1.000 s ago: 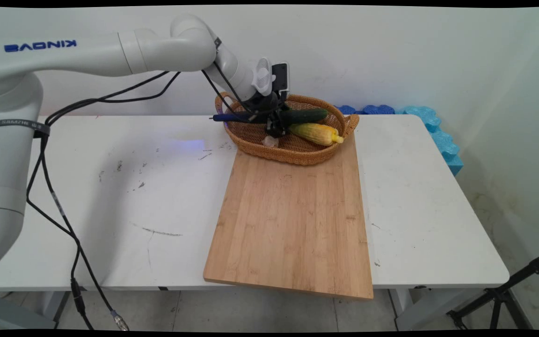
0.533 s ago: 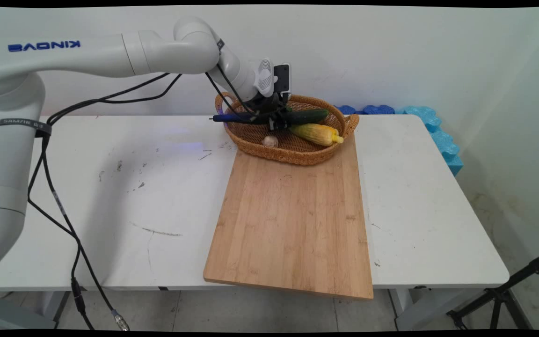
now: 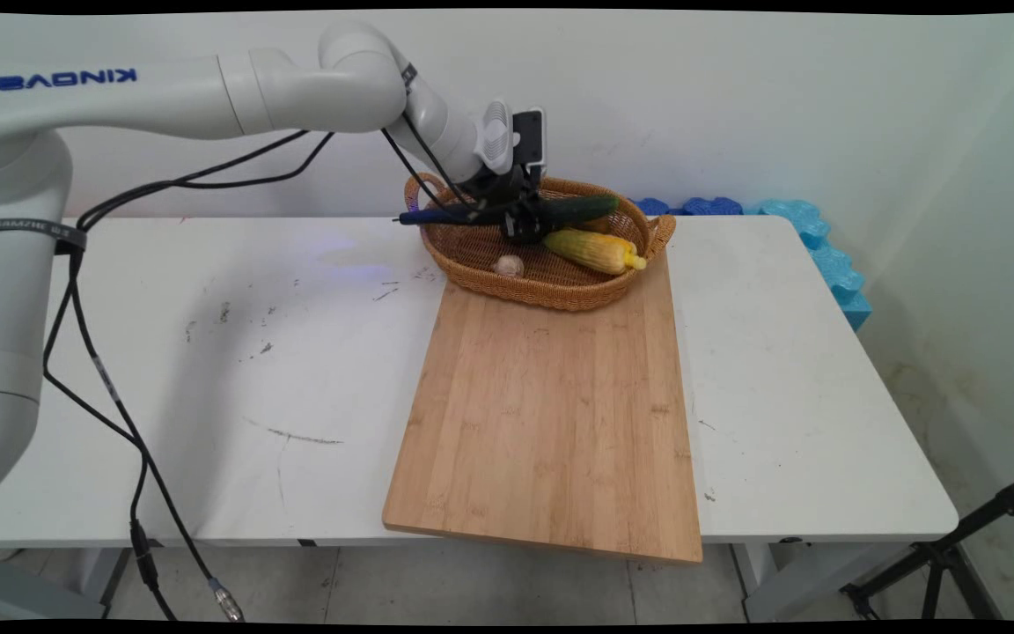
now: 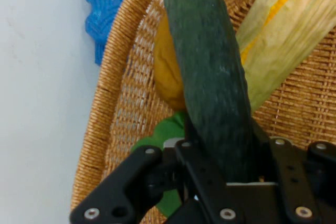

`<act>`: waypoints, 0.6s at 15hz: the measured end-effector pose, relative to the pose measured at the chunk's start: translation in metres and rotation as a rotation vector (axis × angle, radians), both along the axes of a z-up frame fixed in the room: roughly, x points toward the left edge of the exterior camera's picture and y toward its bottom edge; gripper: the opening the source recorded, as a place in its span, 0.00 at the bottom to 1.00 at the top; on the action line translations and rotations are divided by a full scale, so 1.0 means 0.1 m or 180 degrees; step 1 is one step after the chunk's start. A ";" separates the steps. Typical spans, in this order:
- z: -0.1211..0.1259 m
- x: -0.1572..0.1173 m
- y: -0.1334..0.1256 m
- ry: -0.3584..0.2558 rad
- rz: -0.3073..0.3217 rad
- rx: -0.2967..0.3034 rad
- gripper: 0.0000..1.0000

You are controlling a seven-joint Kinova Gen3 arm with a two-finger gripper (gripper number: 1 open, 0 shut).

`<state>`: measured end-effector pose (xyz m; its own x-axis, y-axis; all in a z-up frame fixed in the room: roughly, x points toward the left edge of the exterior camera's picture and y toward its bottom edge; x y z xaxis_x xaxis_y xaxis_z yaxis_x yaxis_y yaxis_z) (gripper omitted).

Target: Place the picked object on the cutting board

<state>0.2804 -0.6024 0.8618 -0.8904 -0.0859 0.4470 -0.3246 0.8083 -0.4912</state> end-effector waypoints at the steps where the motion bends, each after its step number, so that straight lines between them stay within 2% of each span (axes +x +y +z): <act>1: 0.03 0.00 0.01 0.0011 0.0001 -0.0007 0.00; 9: 0.45 0.04 0.31 0.0164 -0.0018 -0.0023 0.00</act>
